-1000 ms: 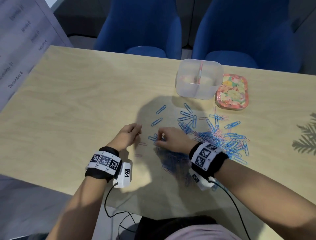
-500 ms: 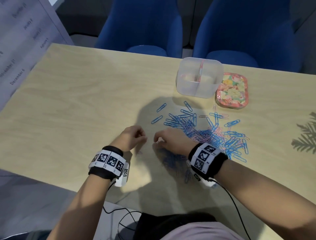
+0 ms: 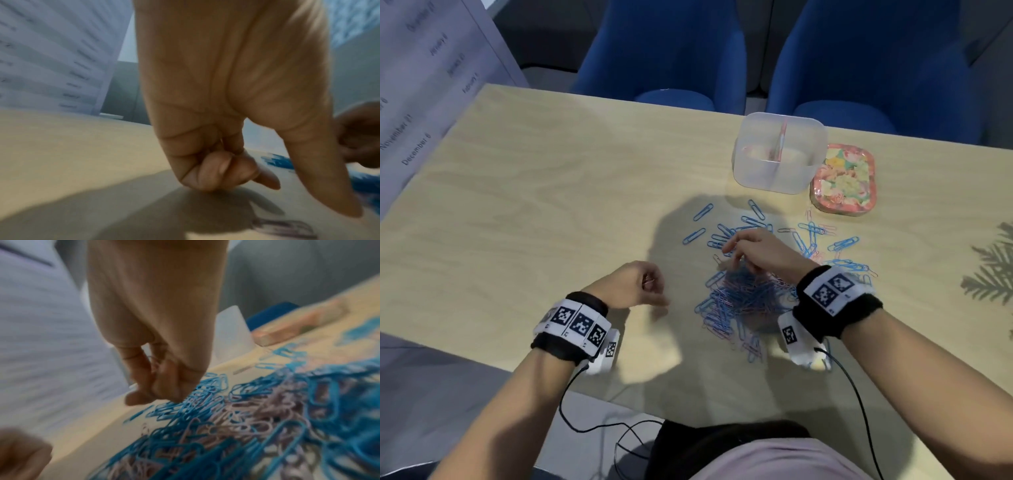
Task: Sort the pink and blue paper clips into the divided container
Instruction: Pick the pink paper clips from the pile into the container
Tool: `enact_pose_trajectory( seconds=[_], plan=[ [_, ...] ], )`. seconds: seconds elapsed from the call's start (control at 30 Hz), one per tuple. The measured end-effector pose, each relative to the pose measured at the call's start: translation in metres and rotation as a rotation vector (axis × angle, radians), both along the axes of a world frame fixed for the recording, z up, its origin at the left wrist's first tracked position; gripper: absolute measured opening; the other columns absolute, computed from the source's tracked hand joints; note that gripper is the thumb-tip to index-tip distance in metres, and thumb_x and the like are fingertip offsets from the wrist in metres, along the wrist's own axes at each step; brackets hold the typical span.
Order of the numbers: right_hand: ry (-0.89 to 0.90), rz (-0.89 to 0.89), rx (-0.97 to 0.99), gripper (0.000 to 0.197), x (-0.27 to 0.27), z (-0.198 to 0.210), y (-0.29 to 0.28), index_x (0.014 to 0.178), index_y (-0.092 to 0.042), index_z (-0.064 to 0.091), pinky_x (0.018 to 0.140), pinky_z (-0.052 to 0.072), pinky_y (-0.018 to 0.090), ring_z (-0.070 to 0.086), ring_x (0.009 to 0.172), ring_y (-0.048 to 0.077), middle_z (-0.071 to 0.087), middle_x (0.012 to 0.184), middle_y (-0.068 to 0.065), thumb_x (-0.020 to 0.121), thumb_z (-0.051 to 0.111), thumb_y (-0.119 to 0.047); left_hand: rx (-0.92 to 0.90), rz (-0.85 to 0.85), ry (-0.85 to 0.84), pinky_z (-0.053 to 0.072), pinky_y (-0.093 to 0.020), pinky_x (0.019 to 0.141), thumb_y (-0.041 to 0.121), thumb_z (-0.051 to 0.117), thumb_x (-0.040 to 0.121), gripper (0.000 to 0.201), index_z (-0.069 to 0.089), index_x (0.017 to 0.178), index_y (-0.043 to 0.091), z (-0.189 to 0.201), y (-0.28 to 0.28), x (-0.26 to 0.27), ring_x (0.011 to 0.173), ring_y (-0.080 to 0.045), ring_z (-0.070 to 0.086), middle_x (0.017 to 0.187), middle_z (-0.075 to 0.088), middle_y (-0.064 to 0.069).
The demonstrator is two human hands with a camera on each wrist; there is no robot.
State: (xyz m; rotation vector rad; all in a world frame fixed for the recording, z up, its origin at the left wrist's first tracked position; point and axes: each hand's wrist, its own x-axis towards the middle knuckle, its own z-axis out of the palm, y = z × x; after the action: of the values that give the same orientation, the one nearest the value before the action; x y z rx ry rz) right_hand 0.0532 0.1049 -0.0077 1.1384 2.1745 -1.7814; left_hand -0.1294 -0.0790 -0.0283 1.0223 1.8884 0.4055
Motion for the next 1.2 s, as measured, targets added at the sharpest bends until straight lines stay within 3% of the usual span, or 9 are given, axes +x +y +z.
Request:
enact_pose_trajectory(
  seconds=[0.1,0.2,0.33,0.47,0.73,0.83,0.97,1.1,1.2],
  plan=[
    [-0.1,0.142,0.444,0.026,-0.012,-0.011,-0.007,0.071,-0.006,0.06,0.061,0.035,0.028,0.048,0.061,0.019,0.053,0.064,0.004,0.088,0.054,-0.025,-0.013,-0.115,0.188,0.035,-0.022,0.057,0.016,0.081,0.065,0.024,0.058,0.073,0.021,0.002,0.006,0.0,0.058,-0.011,0.045,0.062,0.047,0.008],
    [-0.255,0.228,0.654,0.025,-0.026,-0.02,-0.016,0.085,-0.004,0.068,0.068,0.048,0.034,0.063,0.081,0.026,0.067,0.084,0.009,0.086,0.062,-0.029,-0.004,-0.201,0.28,0.036,-0.023,0.06,0.016,0.075,0.07,0.019,0.057,0.068,0.021,-0.002,0.01,0.0,0.065,-0.013,0.048,0.064,0.05,0.008],
    [-0.29,0.284,0.574,0.024,-0.035,-0.031,-0.019,0.073,-0.003,0.062,0.066,0.052,0.037,0.061,0.069,0.028,0.062,0.07,0.012,0.088,0.058,-0.021,-0.04,-0.217,0.29,0.035,-0.02,0.058,0.019,0.071,0.076,0.02,0.054,0.067,0.024,-0.006,0.015,0.0,0.069,-0.013,0.048,0.066,0.049,0.012],
    [-0.121,0.213,0.328,0.045,-0.034,-0.011,-0.005,0.048,-0.016,0.025,0.048,0.024,0.026,0.023,0.042,0.017,0.023,0.046,0.003,0.085,0.049,-0.01,-0.031,-0.216,0.272,0.033,-0.017,0.056,0.019,0.062,0.084,0.018,0.051,0.07,0.022,-0.006,0.025,0.006,0.07,-0.015,0.048,0.068,0.051,0.009],
    [-0.095,-0.209,0.602,0.018,-0.076,0.051,0.103,0.102,0.0,0.053,0.082,0.04,0.037,0.053,0.101,0.035,0.055,0.107,0.024,0.092,0.041,-0.01,0.058,-0.224,0.202,0.032,-0.021,0.059,0.019,0.046,0.094,0.011,0.05,0.088,0.011,0.026,0.078,0.021,0.075,-0.018,0.046,0.083,0.053,-0.005],
    [-0.138,-0.153,0.613,0.02,-0.082,0.055,0.122,0.077,-0.004,0.051,0.078,0.04,0.033,0.053,0.094,0.034,0.057,0.101,0.022,0.091,0.037,-0.004,0.11,-0.216,0.249,0.032,-0.023,0.059,0.023,0.044,0.095,0.014,0.048,0.09,0.01,0.048,0.12,0.025,0.075,-0.019,0.045,0.082,0.051,-0.002],
    [0.002,-0.193,0.473,0.027,-0.066,0.061,0.134,0.091,0.013,0.059,0.071,0.04,0.032,0.05,0.08,0.026,0.06,0.095,0.022,0.084,0.033,0.007,0.333,-0.087,0.363,0.04,-0.034,0.072,0.02,0.044,0.093,0.016,0.052,0.089,0.007,0.072,0.186,0.033,0.083,-0.026,0.051,0.09,0.056,-0.013],
    [0.196,-0.461,0.36,0.03,-0.019,0.064,0.141,0.098,0.005,0.064,0.083,0.049,0.031,0.055,0.084,0.018,0.057,0.093,0.009,0.085,0.037,0.007,0.425,-0.046,0.525,0.043,-0.039,0.082,0.016,0.041,0.092,0.024,0.057,0.101,0.001,0.081,0.244,0.041,0.098,-0.035,0.056,0.104,0.063,-0.02],
    [0.189,-0.596,0.248,0.028,0.035,0.049,0.139,0.09,-0.005,0.062,0.07,0.055,0.024,0.059,0.072,0.019,0.061,0.088,0.014,0.089,0.036,0.008,0.322,-0.095,0.506,0.042,-0.037,0.091,0.016,0.05,0.091,0.031,0.053,0.117,0.001,0.077,0.272,0.043,0.109,-0.033,0.055,0.119,0.059,-0.018]
  ],
)
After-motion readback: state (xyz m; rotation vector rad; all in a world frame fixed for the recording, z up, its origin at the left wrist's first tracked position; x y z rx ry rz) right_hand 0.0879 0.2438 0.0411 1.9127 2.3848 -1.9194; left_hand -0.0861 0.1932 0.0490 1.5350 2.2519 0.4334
